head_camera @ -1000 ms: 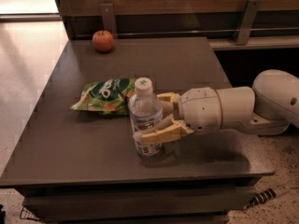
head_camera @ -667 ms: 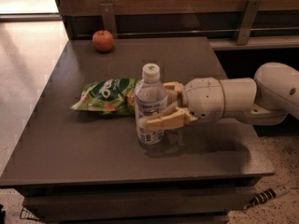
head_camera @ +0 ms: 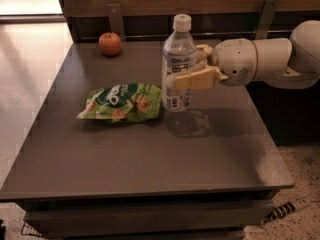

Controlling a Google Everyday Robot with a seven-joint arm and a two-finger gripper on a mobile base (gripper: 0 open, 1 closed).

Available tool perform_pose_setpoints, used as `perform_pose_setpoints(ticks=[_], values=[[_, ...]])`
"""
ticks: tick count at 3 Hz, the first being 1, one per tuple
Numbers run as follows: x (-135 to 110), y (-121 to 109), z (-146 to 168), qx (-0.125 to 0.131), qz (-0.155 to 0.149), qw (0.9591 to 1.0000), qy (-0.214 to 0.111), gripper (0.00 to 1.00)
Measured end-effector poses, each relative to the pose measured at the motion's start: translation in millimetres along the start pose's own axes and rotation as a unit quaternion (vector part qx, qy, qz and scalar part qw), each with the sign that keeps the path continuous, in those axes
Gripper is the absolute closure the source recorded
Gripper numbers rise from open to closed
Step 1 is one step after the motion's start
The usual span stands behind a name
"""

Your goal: Move blue plastic bottle near apple

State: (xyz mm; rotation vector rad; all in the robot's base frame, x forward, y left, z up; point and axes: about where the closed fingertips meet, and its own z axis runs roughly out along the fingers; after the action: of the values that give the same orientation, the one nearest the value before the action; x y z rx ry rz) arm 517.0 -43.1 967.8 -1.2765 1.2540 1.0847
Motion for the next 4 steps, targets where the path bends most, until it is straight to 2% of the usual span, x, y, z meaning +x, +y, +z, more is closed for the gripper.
perform_pose_setpoints(ticks=[1,2,3,4], values=[[-28,-59,-29,0.033,0.012,0.9991,0.025,1.00],[-41,-119,-40,0.057,0.016,0.9974,0.040,1.00],[-36,-163,-28,0.106,0.016,0.9929,0.051,1.00],[-4,-201,0,0.173,0.029,0.9835,0.042,1.00]])
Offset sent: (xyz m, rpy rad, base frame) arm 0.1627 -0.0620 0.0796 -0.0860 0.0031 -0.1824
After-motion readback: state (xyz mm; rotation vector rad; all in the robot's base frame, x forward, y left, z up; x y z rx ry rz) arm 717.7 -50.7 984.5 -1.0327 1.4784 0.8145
